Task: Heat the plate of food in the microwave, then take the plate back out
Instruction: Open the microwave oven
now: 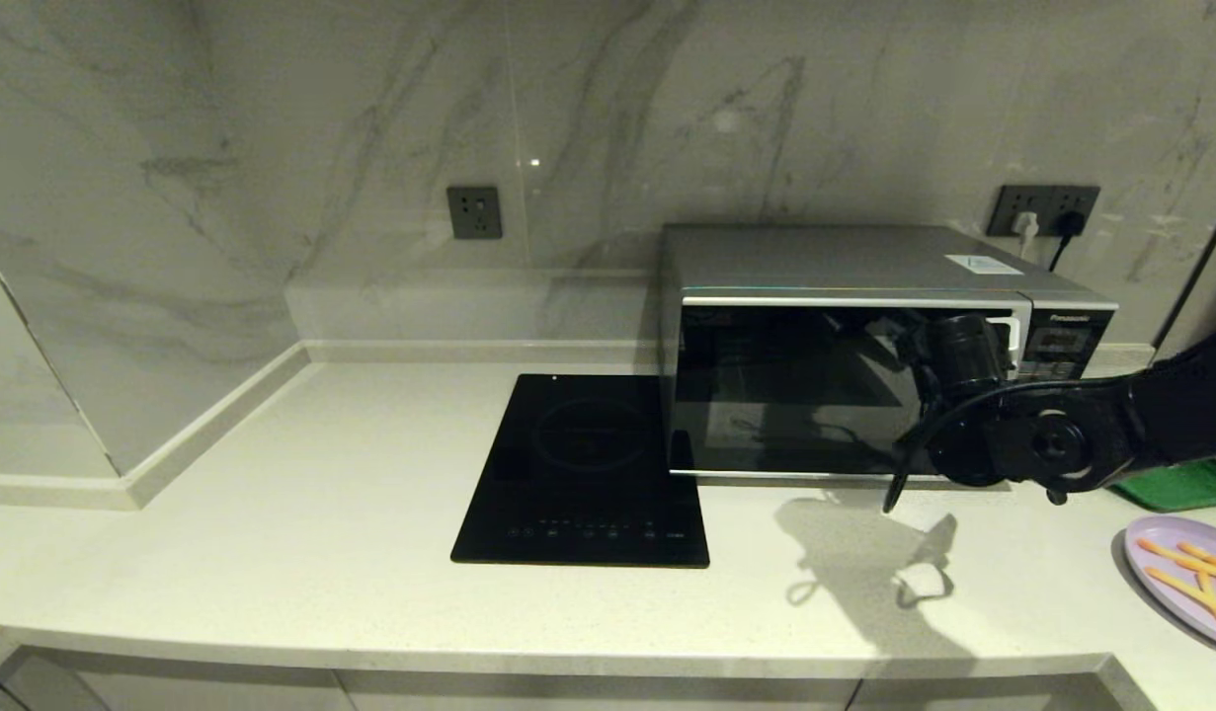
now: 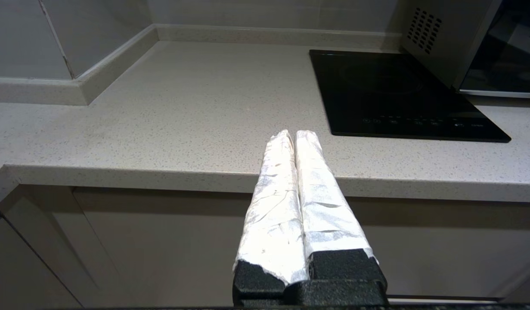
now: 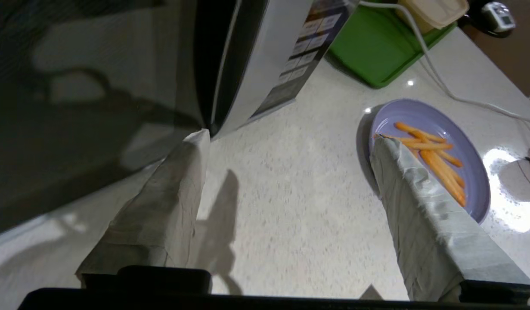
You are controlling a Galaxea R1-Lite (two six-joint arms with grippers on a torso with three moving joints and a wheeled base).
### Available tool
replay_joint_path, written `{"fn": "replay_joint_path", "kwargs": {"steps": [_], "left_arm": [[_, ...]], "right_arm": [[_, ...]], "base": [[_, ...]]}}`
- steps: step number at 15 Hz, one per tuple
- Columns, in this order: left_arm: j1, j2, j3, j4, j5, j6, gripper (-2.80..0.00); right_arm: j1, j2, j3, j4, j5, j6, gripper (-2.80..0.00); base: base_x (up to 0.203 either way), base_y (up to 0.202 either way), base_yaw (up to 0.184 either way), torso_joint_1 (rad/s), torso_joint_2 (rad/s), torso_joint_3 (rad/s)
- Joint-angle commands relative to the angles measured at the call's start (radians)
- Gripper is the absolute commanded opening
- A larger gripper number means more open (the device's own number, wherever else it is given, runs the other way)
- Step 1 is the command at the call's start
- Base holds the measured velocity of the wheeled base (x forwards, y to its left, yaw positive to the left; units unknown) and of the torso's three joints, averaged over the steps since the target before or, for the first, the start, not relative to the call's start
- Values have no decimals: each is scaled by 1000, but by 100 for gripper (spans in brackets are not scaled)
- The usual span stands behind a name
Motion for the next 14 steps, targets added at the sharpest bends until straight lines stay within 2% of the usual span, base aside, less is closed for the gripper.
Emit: {"fn": "replay_joint_path", "kwargs": {"steps": [1, 9, 14], "left_arm": [[0, -2, 0, -1, 0, -1, -280], [1, -1, 0, -1, 0, -1, -280], [1, -1, 0, -1, 0, -1, -280]], "right_arm": [[-35, 65, -64, 1, -15, 0, 0], [-91, 145, -189, 4, -16, -8, 0], [-136, 155, -207, 1, -12, -2, 0]], "base": [[0, 0, 0, 0, 0, 0], [0, 0, 0, 0, 0, 0], [0, 0, 0, 0, 0, 0]]}}
